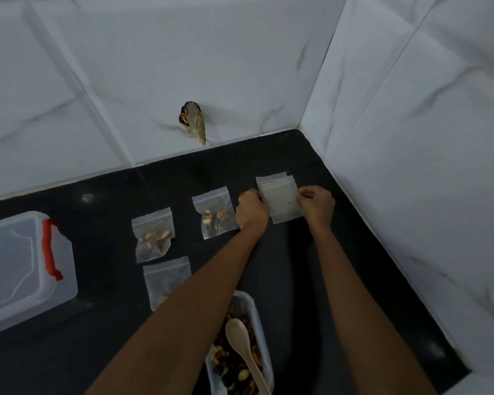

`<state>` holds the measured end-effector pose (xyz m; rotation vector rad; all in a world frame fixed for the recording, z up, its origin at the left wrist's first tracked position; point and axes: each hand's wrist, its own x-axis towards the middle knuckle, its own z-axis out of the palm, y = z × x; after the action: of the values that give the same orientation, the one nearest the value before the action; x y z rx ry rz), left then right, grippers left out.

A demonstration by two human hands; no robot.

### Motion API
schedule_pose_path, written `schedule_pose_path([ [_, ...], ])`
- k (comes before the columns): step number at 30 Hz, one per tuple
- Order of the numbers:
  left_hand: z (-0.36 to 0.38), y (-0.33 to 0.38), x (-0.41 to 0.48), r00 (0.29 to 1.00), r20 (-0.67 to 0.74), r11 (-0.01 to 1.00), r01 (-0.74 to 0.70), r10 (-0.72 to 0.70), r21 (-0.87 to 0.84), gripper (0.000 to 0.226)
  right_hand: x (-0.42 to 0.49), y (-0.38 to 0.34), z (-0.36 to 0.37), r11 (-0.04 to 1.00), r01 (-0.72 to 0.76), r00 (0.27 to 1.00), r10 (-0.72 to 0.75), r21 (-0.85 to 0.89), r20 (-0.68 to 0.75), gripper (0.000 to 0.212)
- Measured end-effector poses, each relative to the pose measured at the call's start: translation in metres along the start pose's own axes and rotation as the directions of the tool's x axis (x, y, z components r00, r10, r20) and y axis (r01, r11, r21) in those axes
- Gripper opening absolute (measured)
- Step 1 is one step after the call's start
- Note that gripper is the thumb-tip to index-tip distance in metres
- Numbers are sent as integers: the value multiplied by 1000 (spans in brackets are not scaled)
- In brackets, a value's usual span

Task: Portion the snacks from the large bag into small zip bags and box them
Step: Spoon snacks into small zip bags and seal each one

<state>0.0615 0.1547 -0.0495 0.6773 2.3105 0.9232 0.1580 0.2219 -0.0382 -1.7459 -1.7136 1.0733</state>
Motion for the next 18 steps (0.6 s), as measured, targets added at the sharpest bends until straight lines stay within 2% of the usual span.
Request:
schedule_pose_path([
  [3,0,0,-1,1000,17,1000,8,-7,-25,19,-3,-2,-6,993,-11,1000,9,116,19,19],
  [6,-2,2,-6,1000,23,994,10,-7,-113,22,-10,-7,-15,951,-85,995,64,298,81,16],
  [9,-6,4,-16,1000,28,974,0,7,-229,25,-19,-12,-22,909,-169,980,115,380,163,16],
  [11,-11,6,-24,999,45,946,-10,25,-324,14,-26,-15,-27,875,-221,968,145,430,204,16],
  [18,-51,7,-62,998,48,777,53,-30,-627,14,-76,-24,-45,814,-255,947,101,523,304,16],
])
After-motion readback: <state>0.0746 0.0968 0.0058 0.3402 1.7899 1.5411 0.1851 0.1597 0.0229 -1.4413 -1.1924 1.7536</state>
